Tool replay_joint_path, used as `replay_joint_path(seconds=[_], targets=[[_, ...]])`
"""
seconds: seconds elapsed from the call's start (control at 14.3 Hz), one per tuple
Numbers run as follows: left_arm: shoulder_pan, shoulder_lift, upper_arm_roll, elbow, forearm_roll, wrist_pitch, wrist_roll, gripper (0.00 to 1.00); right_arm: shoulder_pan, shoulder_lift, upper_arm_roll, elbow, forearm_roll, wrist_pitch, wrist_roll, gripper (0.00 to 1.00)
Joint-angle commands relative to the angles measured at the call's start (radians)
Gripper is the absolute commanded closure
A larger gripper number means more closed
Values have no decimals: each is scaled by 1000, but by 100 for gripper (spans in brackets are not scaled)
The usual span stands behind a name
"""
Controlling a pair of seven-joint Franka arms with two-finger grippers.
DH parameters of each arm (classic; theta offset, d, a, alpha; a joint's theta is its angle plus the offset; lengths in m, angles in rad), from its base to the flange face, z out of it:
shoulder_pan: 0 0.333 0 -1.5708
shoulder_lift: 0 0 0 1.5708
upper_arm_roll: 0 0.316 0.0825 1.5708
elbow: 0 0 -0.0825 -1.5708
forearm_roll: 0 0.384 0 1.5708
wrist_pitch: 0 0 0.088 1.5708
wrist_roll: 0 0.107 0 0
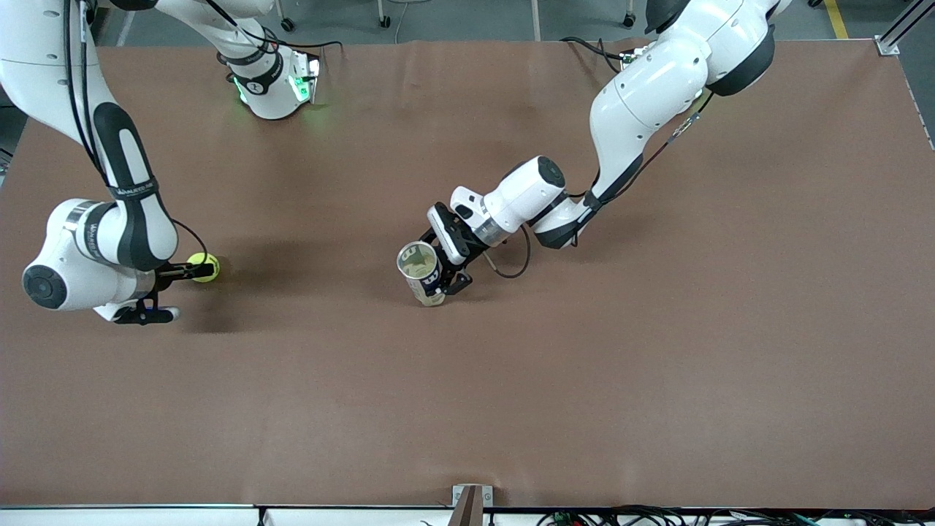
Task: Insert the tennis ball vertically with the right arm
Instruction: 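Move the right gripper back to the second tennis ball, then grasp the second tennis ball with the right gripper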
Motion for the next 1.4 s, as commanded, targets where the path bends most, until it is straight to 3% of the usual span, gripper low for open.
replay_joint_path(seconds=[0.0, 0.14, 0.21, 0.35, 0.49, 0.7, 0.98, 1.19, 1.33], targets=[[-9, 7, -3, 17, -14, 12, -4, 21, -17, -43, 15, -81, -26, 50, -4, 0], [-9, 8, -3, 17, -13, 12, -4, 21, -17, -42, 15, -81, -26, 48, -4, 0], [-9, 7, -3, 17, -13, 14, -4, 21, -18, -40, 15, -81, -26, 48, -4, 5], [-9, 7, -3, 17, -14, 14, -4, 21, -18, -39, 15, -81, -26, 47, -2, 40], [-9, 7, -3, 17, -14, 12, -4, 21, -21, -39, 15, -79, -26, 44, 0, 63], [-10, 7, -3, 22, -14, 12, -4, 21, -23, -39, 17, -76, -24, 36, 0, 83], [-9, 7, -3, 22, -14, 12, -4, 21, -21, -75, 28, 2, 42, -22, 1, 89], [-10, 7, -3, 24, -13, 14, -6, 21, -3, -83, 86, 200, 109, -201, 9, 94], [-10, 8, -3, 24, -11, 12, -4, 21, 12, -83, 109, 296, 233, -275, 10, 94]])
